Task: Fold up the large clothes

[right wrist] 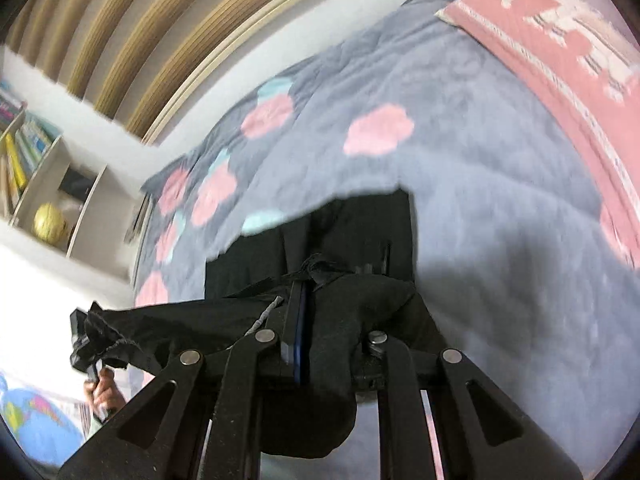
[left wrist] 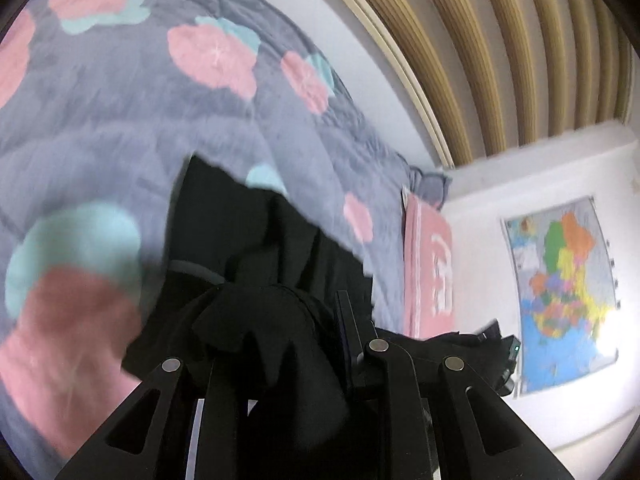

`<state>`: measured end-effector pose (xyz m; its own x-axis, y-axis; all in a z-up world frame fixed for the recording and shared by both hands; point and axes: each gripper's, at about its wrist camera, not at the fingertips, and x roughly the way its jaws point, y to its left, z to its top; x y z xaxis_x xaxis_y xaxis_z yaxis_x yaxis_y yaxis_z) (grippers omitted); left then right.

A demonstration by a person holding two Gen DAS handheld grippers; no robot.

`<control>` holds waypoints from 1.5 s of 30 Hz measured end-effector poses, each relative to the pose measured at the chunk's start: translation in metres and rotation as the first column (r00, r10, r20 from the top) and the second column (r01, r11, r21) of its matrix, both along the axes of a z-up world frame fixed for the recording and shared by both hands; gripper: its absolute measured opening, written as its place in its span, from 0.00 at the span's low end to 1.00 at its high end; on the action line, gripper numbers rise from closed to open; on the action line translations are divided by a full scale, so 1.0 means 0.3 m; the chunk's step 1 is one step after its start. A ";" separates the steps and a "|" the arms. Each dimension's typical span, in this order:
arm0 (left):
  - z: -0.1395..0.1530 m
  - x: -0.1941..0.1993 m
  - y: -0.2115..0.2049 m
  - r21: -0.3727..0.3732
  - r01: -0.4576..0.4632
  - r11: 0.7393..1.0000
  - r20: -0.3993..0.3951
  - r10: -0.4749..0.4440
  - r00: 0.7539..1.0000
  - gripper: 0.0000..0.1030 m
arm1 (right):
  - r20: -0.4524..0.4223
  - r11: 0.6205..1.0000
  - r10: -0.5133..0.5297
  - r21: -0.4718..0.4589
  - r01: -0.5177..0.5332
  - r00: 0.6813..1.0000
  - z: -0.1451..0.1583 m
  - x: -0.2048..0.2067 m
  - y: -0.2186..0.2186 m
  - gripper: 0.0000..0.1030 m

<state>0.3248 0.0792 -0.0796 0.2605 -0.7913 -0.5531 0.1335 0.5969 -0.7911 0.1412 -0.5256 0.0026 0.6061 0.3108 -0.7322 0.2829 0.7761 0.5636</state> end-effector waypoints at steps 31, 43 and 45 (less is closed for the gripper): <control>-0.205 0.423 -0.046 -0.053 0.178 0.983 -0.187 -0.185 0.965 0.50 | -0.244 0.978 -0.022 0.194 0.071 0.970 -0.400 0.431 -0.183 0.33; -0.067 0.352 -0.186 0.154 0.170 0.973 -0.015 -0.169 0.985 0.58 | -0.127 0.995 -0.007 -0.099 -0.006 0.992 -0.135 0.402 -0.044 0.62; -0.136 0.365 -0.280 0.263 0.152 0.953 -0.028 -0.150 0.988 0.58 | -0.159 0.986 0.038 -0.154 -0.063 0.986 -0.189 0.460 0.030 0.62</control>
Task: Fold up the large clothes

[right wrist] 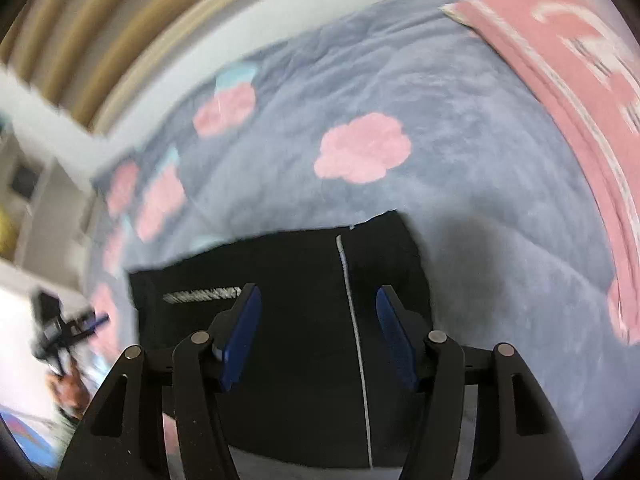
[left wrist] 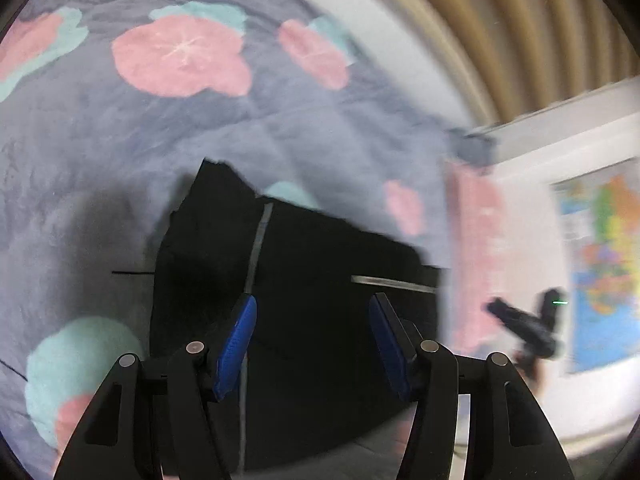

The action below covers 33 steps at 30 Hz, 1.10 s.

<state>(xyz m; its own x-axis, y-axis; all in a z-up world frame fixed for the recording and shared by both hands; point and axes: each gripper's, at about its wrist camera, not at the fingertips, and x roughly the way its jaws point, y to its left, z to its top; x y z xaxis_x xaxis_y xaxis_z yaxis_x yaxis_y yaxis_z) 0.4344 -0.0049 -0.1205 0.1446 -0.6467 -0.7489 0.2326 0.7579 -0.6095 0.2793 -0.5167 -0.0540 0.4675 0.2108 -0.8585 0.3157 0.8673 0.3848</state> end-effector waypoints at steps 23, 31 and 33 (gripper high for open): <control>-0.096 -0.113 -0.066 0.260 -0.015 0.965 0.089 -0.008 0.996 0.58 | -0.091 0.957 0.209 -0.186 -0.222 0.974 -0.215 0.003 0.246 0.57; -0.297 -0.279 -0.076 0.323 -0.035 0.946 0.000 0.037 0.999 0.59 | -0.233 0.912 0.265 -0.253 -0.321 0.936 -0.433 -0.129 0.427 0.57; -0.314 -0.276 -0.076 0.330 -0.046 0.943 -0.002 0.050 0.999 0.59 | -0.247 0.917 0.254 -0.246 -0.314 0.935 -0.460 -0.121 0.422 0.56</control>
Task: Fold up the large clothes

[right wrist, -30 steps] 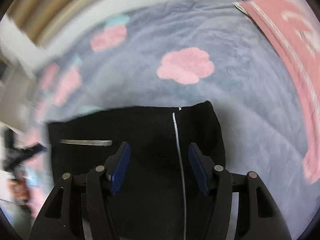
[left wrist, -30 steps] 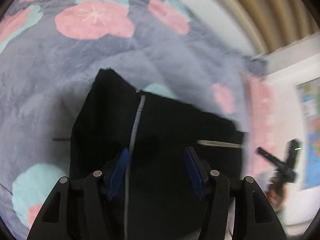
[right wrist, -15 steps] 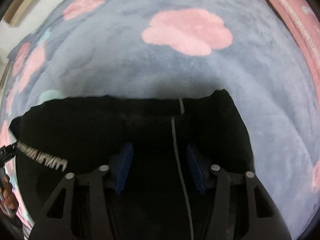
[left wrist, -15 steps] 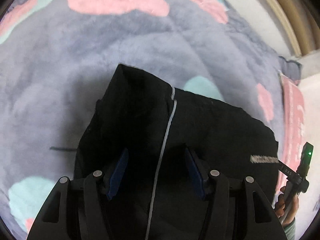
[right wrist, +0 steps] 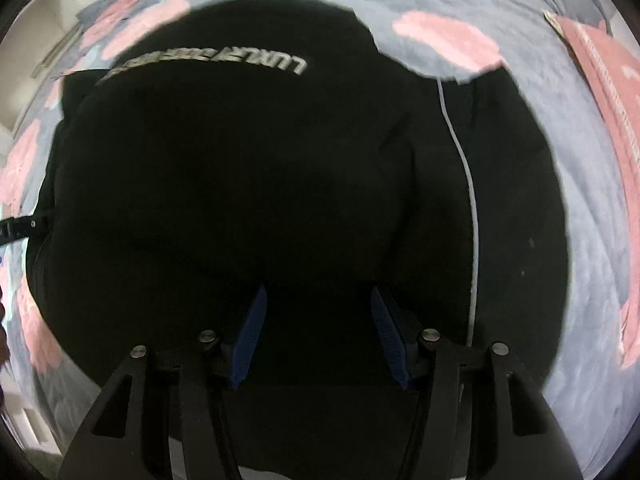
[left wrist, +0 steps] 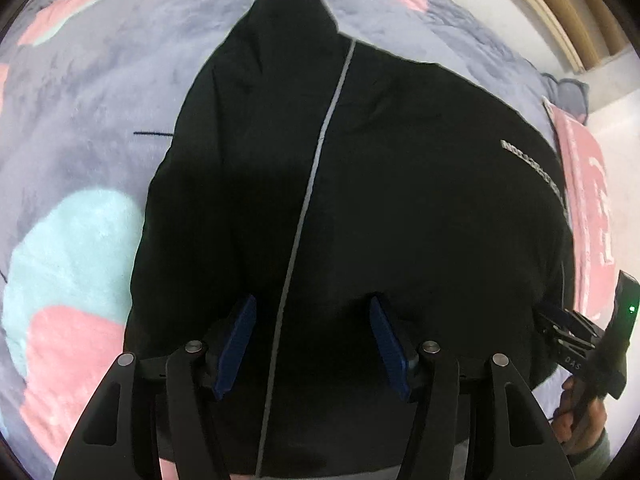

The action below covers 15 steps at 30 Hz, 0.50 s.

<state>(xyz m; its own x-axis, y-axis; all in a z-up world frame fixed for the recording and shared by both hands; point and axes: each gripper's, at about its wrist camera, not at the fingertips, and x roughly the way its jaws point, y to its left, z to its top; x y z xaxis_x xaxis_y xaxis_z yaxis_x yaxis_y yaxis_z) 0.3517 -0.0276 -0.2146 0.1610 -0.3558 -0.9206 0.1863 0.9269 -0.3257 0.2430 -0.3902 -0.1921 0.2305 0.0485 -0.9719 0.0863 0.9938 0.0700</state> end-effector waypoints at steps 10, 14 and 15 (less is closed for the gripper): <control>0.161 -0.086 0.123 -0.093 0.031 0.995 0.010 -0.031 0.999 0.59 | 0.010 0.993 -0.059 0.106 0.058 0.998 0.111 -0.082 -0.087 0.58; 0.147 -0.173 0.057 -0.090 0.179 0.980 -0.003 -0.180 0.984 0.59 | 0.051 0.997 0.028 0.066 -0.031 0.998 0.146 -0.137 -0.012 0.58; 0.125 -0.191 0.031 -0.068 0.204 0.977 -0.010 -0.205 0.979 0.59 | 0.034 0.998 0.043 0.055 -0.045 0.998 0.125 -0.141 0.008 0.58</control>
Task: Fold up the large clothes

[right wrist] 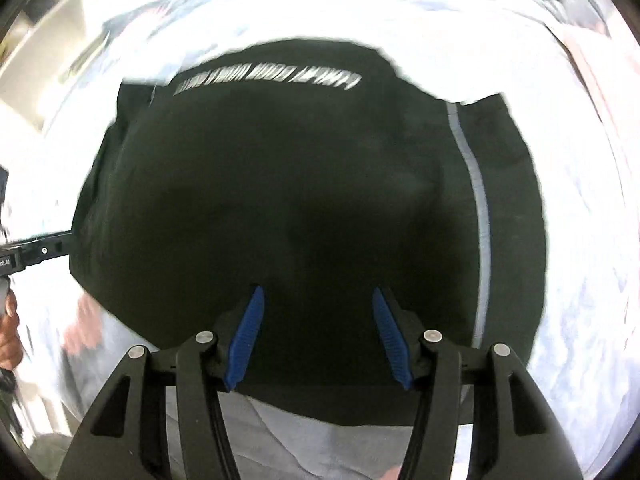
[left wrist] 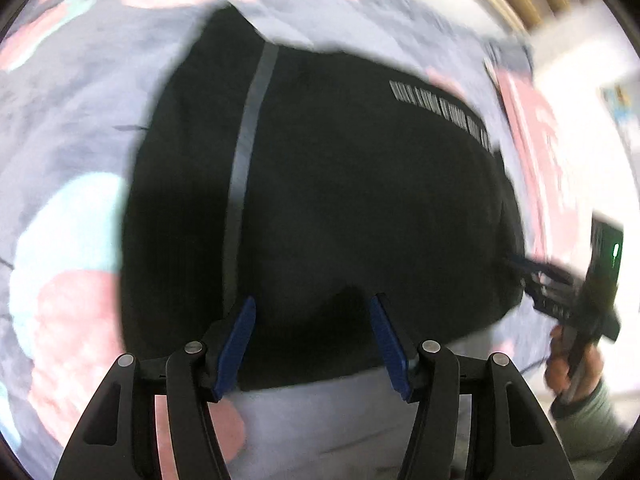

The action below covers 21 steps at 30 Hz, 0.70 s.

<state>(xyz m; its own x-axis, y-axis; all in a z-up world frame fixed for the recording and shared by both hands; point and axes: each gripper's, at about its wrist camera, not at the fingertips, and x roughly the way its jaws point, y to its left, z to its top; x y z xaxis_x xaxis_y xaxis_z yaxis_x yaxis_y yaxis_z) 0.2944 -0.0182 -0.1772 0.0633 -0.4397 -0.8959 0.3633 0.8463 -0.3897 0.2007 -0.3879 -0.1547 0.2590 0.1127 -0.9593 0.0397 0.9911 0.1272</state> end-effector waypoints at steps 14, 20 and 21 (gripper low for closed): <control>-0.008 0.027 0.072 0.014 -0.088 0.996 0.030 0.088 0.996 0.60 | -0.074 0.987 -0.125 0.089 0.132 0.989 -0.078 0.000 -0.206 0.61; 0.076 0.117 0.300 -0.042 -0.254 0.966 0.054 0.256 0.965 0.60 | -0.005 0.962 -0.266 0.065 0.266 0.964 0.019 -0.087 -0.443 0.72; 0.087 0.150 0.323 -0.046 -0.274 0.961 0.047 0.276 0.960 0.60 | 0.004 0.956 -0.288 0.054 0.287 0.958 0.043 -0.080 -0.477 0.73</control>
